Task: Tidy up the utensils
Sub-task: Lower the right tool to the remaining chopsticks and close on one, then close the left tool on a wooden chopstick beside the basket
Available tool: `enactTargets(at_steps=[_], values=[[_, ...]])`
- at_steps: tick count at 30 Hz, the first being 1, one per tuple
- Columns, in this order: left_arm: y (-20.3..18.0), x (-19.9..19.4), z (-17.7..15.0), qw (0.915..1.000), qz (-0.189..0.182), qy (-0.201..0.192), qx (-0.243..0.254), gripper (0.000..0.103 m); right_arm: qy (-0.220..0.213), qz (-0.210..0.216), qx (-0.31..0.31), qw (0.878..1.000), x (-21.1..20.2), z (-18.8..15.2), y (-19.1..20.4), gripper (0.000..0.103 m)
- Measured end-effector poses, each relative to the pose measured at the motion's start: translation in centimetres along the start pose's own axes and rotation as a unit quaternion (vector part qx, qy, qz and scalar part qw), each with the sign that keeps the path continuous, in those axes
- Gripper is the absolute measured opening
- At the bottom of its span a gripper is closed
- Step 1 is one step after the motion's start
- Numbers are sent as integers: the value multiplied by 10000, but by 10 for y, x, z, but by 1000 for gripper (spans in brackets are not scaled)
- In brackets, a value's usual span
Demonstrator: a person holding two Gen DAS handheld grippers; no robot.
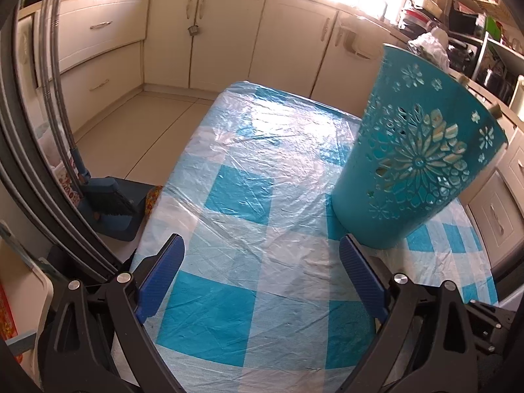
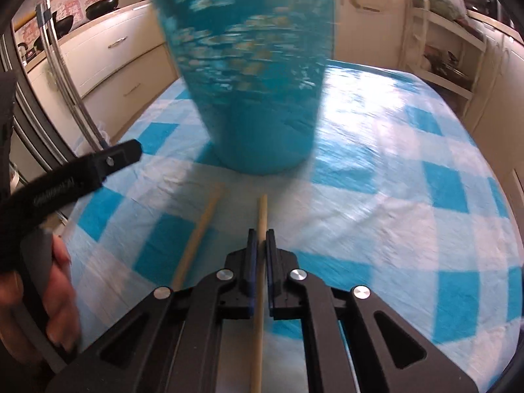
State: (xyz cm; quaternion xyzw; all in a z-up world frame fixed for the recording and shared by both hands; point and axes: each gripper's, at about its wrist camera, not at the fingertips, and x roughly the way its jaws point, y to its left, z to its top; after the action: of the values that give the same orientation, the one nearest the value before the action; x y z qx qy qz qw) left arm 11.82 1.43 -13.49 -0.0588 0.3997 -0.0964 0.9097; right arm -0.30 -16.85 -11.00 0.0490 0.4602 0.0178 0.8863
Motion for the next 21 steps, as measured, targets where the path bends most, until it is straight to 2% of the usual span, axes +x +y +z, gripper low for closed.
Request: enactTargets(at_steps=[3,7,12,15,21], values=[[-20,1,-3,9985,2,156,515,92,-67,-115,202,9997,-7,-6,-23,6],[-51,-5,-15,9939,-285,312,1017,92,-156,-97,536,9984,-12,-11,-48,6],[-80,1,-24,9885,-97,517,1415,90,-234,66,674,9974,-15,-14,-55,6],[-89,4,-25,9866,-51,638,1498,81,-272,183,737,9967,-15,-15,-59,6],[-96,9,-31,9830,-83,874,1613,41,-263,308,841,9956,-14,-12,-64,6]])
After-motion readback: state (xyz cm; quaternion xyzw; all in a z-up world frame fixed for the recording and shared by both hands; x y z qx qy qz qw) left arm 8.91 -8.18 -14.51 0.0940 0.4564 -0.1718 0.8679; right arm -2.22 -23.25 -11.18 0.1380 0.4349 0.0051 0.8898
